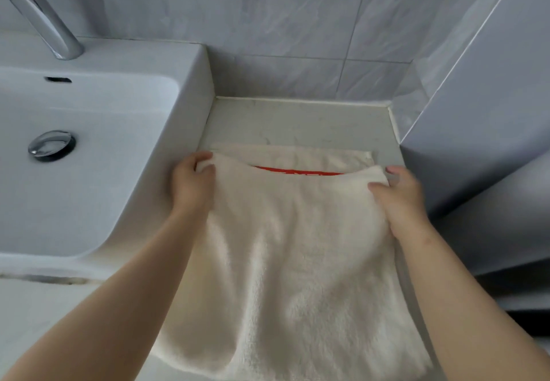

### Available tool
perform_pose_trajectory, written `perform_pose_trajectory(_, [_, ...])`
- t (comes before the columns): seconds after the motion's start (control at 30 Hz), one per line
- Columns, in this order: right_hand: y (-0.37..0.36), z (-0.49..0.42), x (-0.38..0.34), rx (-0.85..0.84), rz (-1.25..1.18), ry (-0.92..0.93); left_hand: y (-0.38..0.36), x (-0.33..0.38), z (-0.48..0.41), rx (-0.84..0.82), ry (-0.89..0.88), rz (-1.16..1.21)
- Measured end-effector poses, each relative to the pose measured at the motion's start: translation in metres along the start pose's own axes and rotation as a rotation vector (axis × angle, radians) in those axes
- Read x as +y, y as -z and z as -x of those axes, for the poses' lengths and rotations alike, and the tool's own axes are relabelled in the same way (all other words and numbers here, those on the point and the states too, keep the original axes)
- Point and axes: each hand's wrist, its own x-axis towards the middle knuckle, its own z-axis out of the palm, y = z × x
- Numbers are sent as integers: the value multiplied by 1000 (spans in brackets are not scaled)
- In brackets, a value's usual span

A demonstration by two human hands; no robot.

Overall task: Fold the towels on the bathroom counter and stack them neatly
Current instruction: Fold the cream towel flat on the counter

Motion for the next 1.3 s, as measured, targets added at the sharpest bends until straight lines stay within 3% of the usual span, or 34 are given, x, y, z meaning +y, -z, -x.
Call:
perform_pose_trajectory(0.1, [2, -12, -12, 44, -184, 69, -1, 13, -11, 104, -108, 74])
perform_pose_trajectory(0.17, [-1, -21, -18, 49, -218, 75, -9, 13, -25, 128, -71, 92])
perform_pose_trajectory(0.3, [-17, -36, -3, 20, 20, -6, -28, -9, -41, 39, 97, -108])
perform_pose_trajectory(0.53, [-24, -50, -10, -74, 265, -44, -32, -7, -56, -30, 137, -388])
perform_pose_trajectory(0.63, [-29, -50, -8, -59, 417, -14, -32, -5, -57, -63, 66, -540])
perform_pose_trajectory(0.73, [-34, -49, -2, 72, 464, 143, -38, -9, -53, -54, -189, -669])
perform_pose_trajectory(0.83, [-34, -57, 2, 108, 392, 236, -42, -10, -53, -71, -208, -599])
perform_pose_trajectory(1.13, [-29, -60, 6, -38, 270, 94, -40, 1, -56, -197, 13, -402])
perform_pose_trajectory(1.23, [-24, -57, 4, 12, 115, 33, -34, 3, -56, -178, 56, -247])
perform_pose_trajectory(1.3, [-21, -57, 2, 89, 84, 64, -31, 4, -59, -132, -4, -268])
